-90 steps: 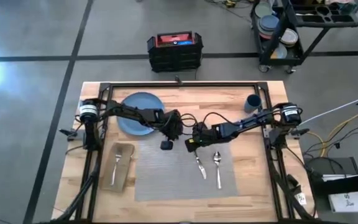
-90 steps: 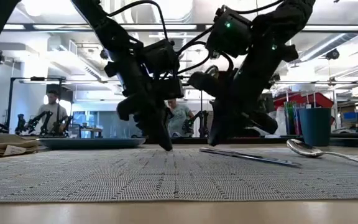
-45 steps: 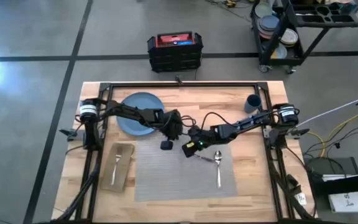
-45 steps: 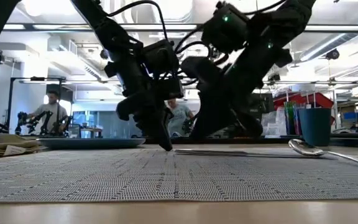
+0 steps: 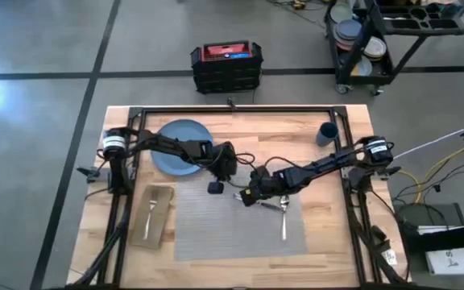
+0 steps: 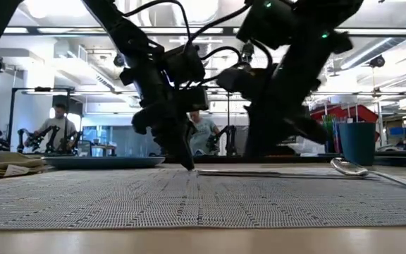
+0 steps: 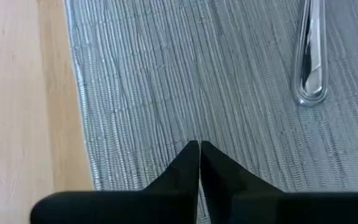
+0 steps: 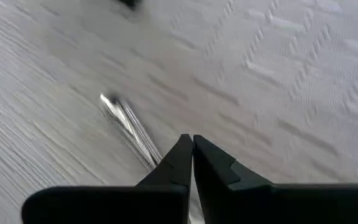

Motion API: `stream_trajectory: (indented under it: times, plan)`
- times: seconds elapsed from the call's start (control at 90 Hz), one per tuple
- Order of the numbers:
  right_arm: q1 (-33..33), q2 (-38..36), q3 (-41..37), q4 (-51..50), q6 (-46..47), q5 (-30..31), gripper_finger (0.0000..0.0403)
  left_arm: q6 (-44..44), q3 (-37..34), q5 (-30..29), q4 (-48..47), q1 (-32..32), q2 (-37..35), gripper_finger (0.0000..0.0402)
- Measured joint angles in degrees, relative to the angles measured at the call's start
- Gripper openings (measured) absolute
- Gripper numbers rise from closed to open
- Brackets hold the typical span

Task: Set table place
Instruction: Put the silver table knife to the left of the silver spoon on the gray table mat

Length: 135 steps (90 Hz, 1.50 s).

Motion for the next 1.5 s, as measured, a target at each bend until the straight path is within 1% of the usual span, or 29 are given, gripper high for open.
stream_trajectory:
  times: [0.144, 0.311, 0.389, 0.689, 0.856, 1.056, 1.233, 1.5]
  plan:
    - [3.15, -0.31, 0.0, -1.47, 3.67, 1.54, 0.0, 0.0, 2.26, 1.94, -1.16, -0.41, -0.39, 0.0001]
    - [6.73, -1.59, -0.07, -4.7, 8.84, 4.41, 0.0, -0.05, 3.88, 11.86, -1.82, -1.25, -0.45, 0.0001]
    - [8.21, -1.99, -0.07, -6.02, 10.48, 4.59, 0.0, -0.73, 4.04, 14.23, -1.95, -2.19, -0.48, 0.0001]
    - [12.78, -2.14, -0.07, -8.32, 15.53, 4.31, 0.0, 0.28, 4.04, 14.34, -1.0, -5.18, 0.71, 0.0001]
    - [12.91, -2.14, -0.09, -8.42, 15.72, 4.35, 0.0, 0.42, 4.04, 12.52, 1.44, -5.31, 1.67, 0.0001]
    - [12.93, -2.14, -0.11, -8.64, 15.72, 4.26, 0.0, 0.42, 4.04, 12.4, 3.91, -5.29, 3.59, 0.0001]
    - [12.93, -2.14, -0.14, -9.22, 15.56, 3.45, 0.0, 0.43, 4.04, 10.07, 3.35, -5.31, 5.37, 0.0001]
    - [12.93, -2.14, -0.52, -9.19, 15.56, 2.86, 0.0, 0.11, 4.08, 10.39, 2.76, -5.29, 5.81, 0.0001]
